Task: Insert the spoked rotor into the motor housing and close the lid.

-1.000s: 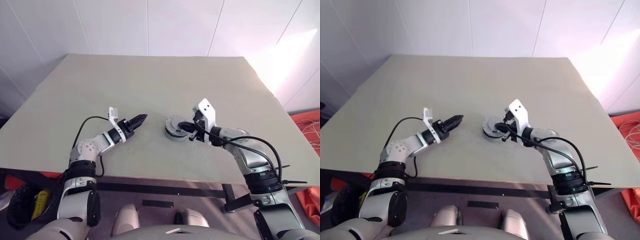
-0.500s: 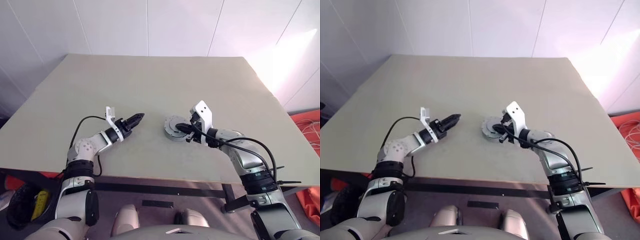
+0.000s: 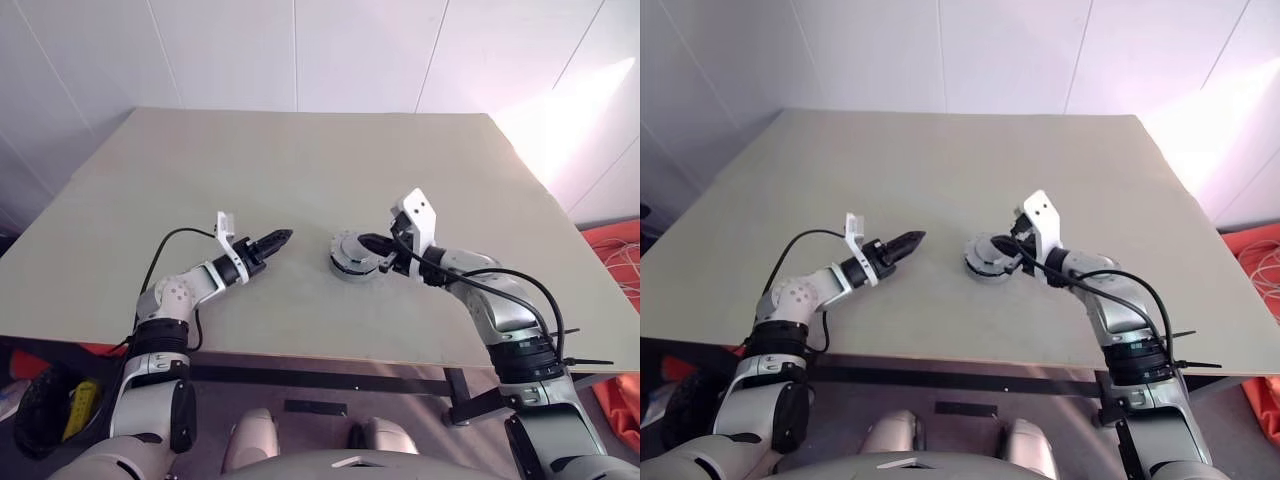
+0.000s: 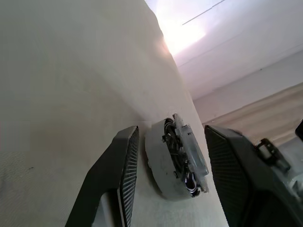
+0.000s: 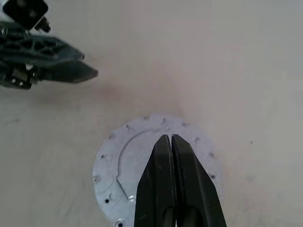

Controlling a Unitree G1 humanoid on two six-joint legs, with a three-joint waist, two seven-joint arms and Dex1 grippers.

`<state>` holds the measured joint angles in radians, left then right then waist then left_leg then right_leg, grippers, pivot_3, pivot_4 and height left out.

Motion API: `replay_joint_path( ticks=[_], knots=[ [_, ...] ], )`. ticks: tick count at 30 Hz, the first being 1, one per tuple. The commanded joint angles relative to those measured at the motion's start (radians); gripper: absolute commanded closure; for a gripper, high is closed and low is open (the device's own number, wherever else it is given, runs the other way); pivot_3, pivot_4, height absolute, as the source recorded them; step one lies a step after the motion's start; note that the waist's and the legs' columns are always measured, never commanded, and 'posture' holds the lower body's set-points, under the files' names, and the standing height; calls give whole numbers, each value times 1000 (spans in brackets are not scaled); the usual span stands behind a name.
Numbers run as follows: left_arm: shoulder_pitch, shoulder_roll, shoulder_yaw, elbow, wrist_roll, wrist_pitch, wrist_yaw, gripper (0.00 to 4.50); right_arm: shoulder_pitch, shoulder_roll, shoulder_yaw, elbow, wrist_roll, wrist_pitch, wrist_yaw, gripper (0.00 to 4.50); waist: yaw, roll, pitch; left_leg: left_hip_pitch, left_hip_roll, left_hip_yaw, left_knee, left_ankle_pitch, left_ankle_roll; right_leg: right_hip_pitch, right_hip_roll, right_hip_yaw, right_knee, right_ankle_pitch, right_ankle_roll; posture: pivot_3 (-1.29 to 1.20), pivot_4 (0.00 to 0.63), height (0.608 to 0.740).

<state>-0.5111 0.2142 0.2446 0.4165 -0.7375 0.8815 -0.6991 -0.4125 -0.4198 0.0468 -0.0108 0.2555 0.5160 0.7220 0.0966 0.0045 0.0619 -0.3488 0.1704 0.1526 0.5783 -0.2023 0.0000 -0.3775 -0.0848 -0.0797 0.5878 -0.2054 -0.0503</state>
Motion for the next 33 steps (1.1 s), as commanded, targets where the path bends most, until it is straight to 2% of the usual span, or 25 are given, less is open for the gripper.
replay_joint_path(
  ticks=[1,3,6,17,20,27,33],
  knots=[
    [-13,18,-58,-83,40,-38,-36,2145,-16,3,-31,-26,16,-39,-12,4500,0,0,0,0,0,0,0,0,0,0,0,0,0,0,0,0,0,740],
    [-19,25,-91,-107,67,-56,-42,2145,-9,14,-43,-12,31,-48,-8,4500,0,0,0,0,0,0,0,0,0,0,0,0,0,0,0,0,0,740],
    [-26,35,-119,-128,91,-75,-48,2106,4,19,-45,2,39,-67,4,3898,0,0,0,-1,0,0,0,0,0,-1,0,0,0,0,0,0,0,740],
    [-35,40,-133,-141,121,-96,-58,2106,33,36,-59,68,68,-167,52,147,-1,0,0,-1,0,0,0,0,0,-1,0,0,0,0,0,0,0,740],
    [-33,39,-132,-142,124,-96,-59,2106,49,25,-40,71,71,-161,87,37,0,0,0,-1,0,0,0,0,0,-1,0,0,0,0,0,0,0,740],
    [-23,35,-131,-152,128,-96,-56,2106,12,-22,-77,253,-15,-263,26,37,0,0,0,-1,0,0,0,0,0,-1,0,0,0,0,0,0,0,740],
    [-16,34,-131,-151,130,-96,-56,2106,1,-32,-73,203,33,-229,97,37,-2,0,0,-1,0,0,0,0,0,-2,0,0,0,0,-1,0,0,740]
  ],
)
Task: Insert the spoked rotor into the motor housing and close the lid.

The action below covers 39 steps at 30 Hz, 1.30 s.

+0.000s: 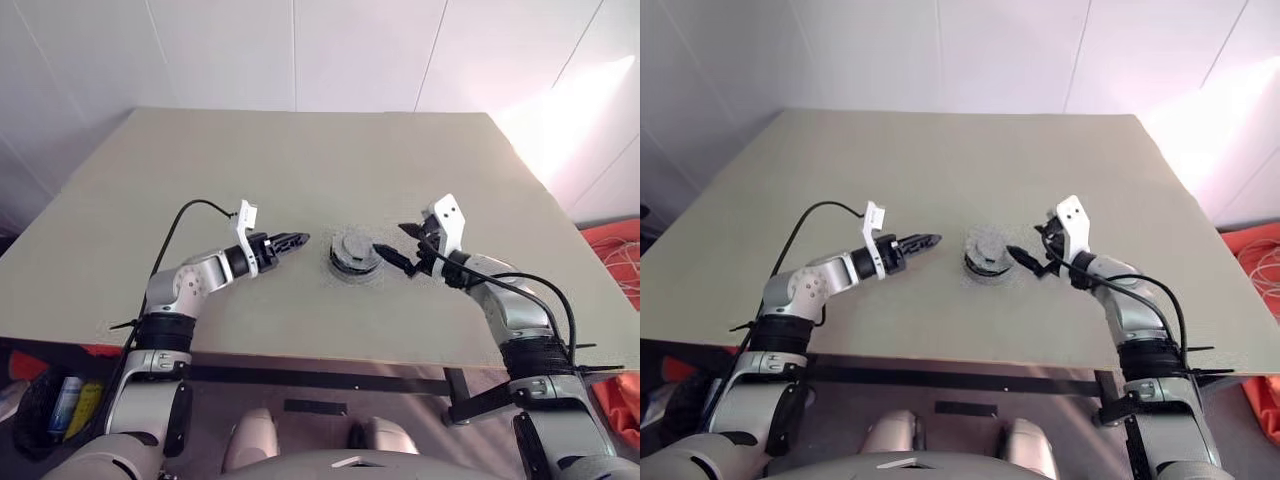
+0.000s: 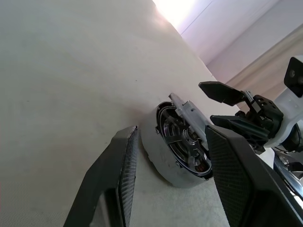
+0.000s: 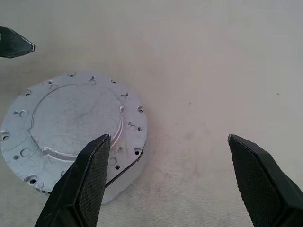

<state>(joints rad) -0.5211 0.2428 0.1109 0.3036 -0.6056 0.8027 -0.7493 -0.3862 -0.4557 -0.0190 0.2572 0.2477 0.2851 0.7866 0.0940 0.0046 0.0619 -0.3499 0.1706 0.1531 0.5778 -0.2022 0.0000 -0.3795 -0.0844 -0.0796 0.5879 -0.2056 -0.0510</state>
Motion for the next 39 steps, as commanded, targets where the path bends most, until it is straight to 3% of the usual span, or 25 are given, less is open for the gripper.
replay_joint_path(
  ticks=[1,11,23,39],
  knots=[
    [-6,5,3,-37,-1,-17,-6,2106,-26,8,-6,-75,46,5,39,37,1,0,0,0,0,0,0,0,0,0,0,0,0,0,0,0,0,740],
    [-1,10,2,-42,-3,-13,-10,2106,-44,44,8,-178,96,61,46,37,2,0,0,0,0,0,0,0,0,0,0,0,0,0,0,0,0,740],
    [6,13,-2,-57,-7,3,-14,2106,8,101,83,-142,43,32,35,37,2,0,0,-1,0,0,0,0,0,-1,0,0,0,0,0,0,0,740],
    [13,18,4,-74,-10,10,-8,2106,-39,134,89,-19,11,-27,32,37,1,0,0,0,0,0,0,0,0,-1,0,0,0,0,0,0,0,740]
  ],
)
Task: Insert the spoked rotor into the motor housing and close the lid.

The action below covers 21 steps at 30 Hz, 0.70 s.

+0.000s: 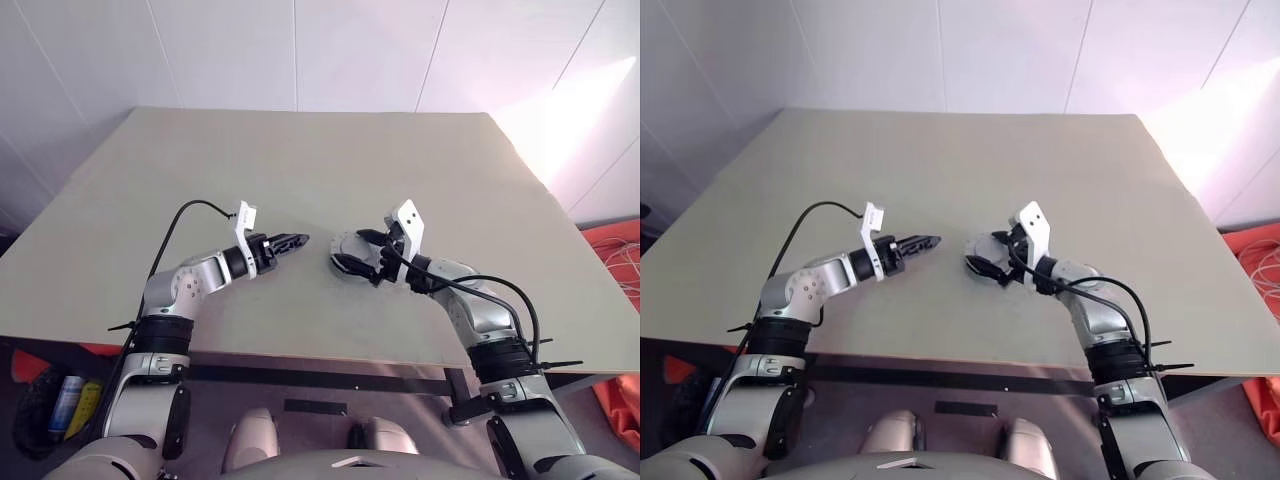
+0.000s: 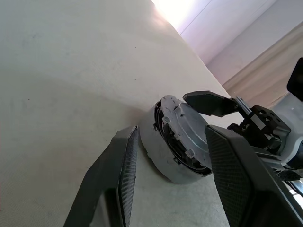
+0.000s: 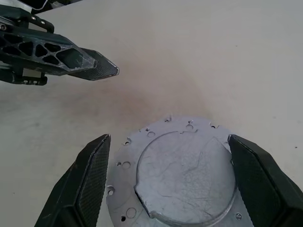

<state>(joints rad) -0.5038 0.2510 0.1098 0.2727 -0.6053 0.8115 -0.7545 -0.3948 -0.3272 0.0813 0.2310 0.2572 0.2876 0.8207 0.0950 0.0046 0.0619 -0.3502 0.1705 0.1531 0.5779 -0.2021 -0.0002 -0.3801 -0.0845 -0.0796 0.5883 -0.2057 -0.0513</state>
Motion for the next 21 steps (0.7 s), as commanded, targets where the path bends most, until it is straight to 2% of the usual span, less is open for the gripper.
replay_joint_path(
  ticks=[1,16,19,21],
  knots=[
    [-4,10,5,-44,-10,1,-3,2106,-31,6,-11,15,-1,-34,-3,37,0,0,0,0,0,0,0,0,0,0,0,0,0,0,0,0,0,740],
    [0,14,9,-48,-8,0,1,2106,-14,-1,-8,40,-31,-56,-2,37,0,0,0,0,0,0,0,0,0,0,0,0,0,0,0,0,0,740],
    [-2,15,10,-45,-7,-1,1,2106,-14,0,-10,42,-33,-56,-4,645,0,0,0,0,0,0,0,0,0,0,0,0,0,0,0,0,0,740],
    [-4,15,10,-43,-7,-2,1,2106,-14,-4,-10,41,-34,-55,1,1311,0,0,0,0,0,0,0,0,0,0,0,0,0,0,0,0,0,740]
  ],
)
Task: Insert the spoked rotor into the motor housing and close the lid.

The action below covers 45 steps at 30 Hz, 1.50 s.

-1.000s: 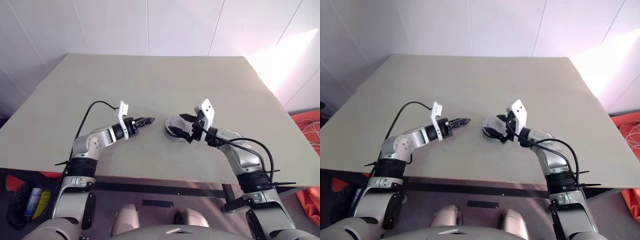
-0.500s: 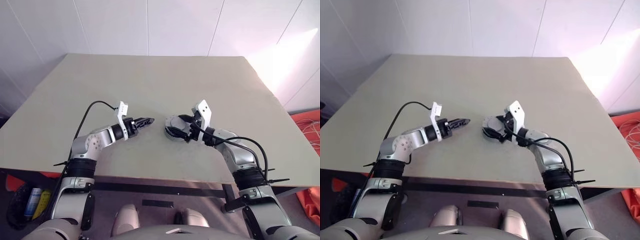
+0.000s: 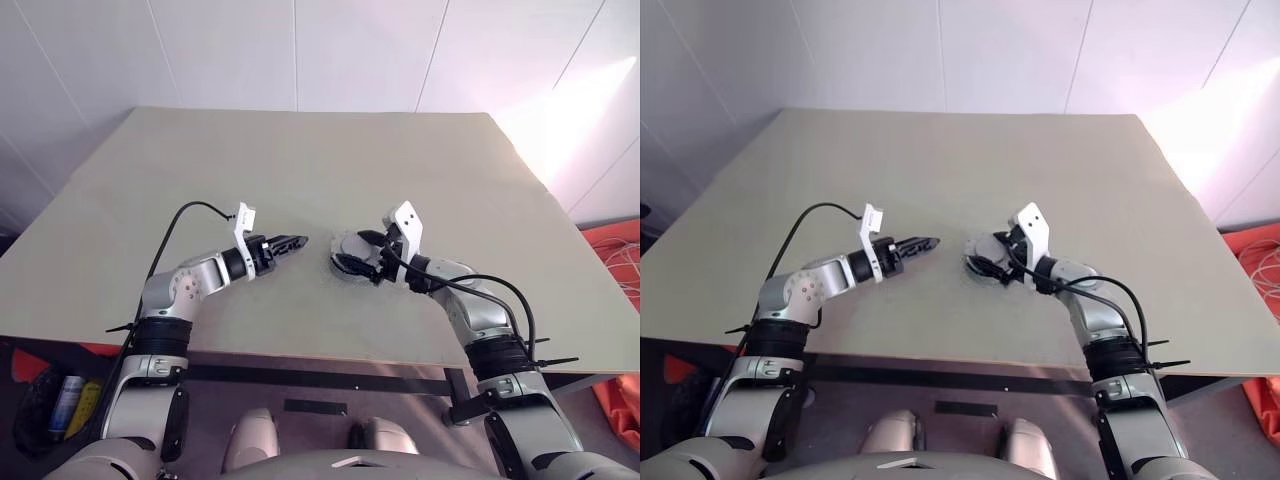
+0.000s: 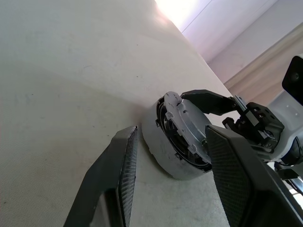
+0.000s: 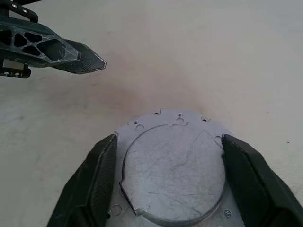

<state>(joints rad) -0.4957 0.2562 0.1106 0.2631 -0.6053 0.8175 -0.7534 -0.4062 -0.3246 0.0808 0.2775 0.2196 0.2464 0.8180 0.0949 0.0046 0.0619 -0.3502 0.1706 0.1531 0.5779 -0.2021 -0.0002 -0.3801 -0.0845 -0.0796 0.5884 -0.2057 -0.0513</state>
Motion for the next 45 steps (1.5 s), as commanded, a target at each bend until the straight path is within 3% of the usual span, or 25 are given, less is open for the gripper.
replay_joint_path(
  ticks=[1,45],
  knots=[
    [-13,9,10,-33,-7,-8,0,2106,-2,-9,-9,-7,4,-12,6,1525,0,0,0,0,0,0,0,0,0,0,0,0,0,0,0,0,0,740],
    [7,6,20,-61,-18,6,15,2106,-42,20,48,92,-81,-40,10,1520,-5,0,0,2,1,0,0,1,-1,2,1,0,0,1,-1,0,0,740]
  ],
)
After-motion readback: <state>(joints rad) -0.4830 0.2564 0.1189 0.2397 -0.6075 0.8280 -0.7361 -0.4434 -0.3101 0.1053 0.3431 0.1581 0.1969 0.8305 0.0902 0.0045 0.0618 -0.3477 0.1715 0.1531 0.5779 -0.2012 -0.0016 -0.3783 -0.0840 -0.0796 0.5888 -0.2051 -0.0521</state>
